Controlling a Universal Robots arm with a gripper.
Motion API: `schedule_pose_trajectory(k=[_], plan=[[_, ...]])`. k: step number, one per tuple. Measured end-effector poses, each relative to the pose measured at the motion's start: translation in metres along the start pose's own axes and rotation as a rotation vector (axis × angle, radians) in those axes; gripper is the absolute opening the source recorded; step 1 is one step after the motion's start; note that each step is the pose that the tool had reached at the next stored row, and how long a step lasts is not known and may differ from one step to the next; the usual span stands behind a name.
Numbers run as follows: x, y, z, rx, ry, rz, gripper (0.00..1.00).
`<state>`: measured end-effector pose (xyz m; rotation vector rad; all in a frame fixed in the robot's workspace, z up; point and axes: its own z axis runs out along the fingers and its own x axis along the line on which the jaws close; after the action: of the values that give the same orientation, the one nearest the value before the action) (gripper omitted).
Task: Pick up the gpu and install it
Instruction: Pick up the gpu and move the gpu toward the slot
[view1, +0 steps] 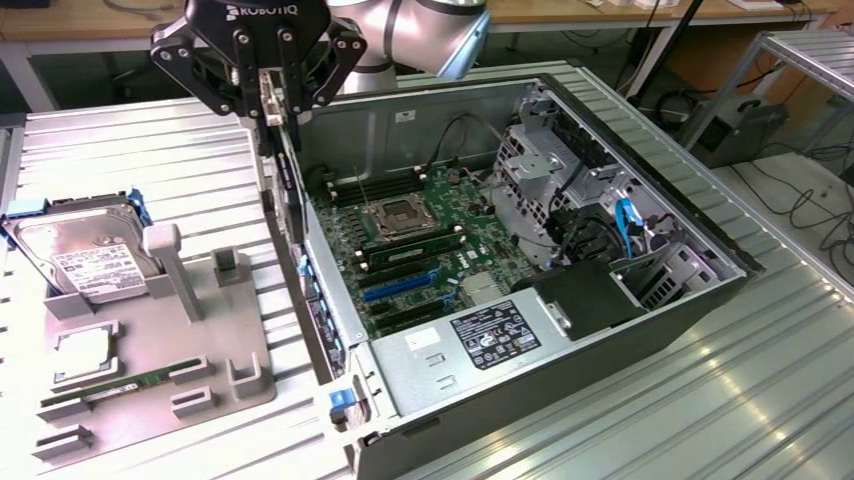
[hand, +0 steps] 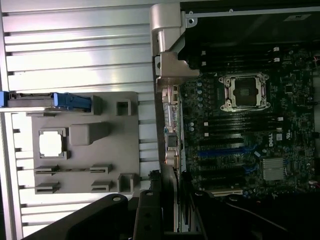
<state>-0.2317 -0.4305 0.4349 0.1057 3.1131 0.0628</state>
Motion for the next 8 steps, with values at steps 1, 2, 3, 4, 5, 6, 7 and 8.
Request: schedule_pose_trajectory(k=[1, 2, 3, 4, 5, 6, 7, 8], plan=[[-0.0004, 0.0, 0.0, -0.0001, 0.0, 0.0, 0.26], [-0.0009, 0.0001, 0.0001, -0.0001, -0.0001, 0.0, 0.26], [-0.0015, 0.0001, 0.0, 0.0, 0.0, 0.0, 0.26], [-0.0018, 0.0001, 0.0001, 0.0, 0.0, 0.0, 0.26], [-0.002, 0.0001, 0.0001, 0.0, 0.0, 0.0, 0.26], [-0.0023, 0.0002, 0.0001, 0.0, -0.0001, 0.0, 0.26], [-0.0024, 0.0002, 0.0, 0.0001, 0.0, 0.0, 0.26], [-0.0026, 0.0002, 0.0001, 0.0, -0.0001, 0.0, 0.26]])
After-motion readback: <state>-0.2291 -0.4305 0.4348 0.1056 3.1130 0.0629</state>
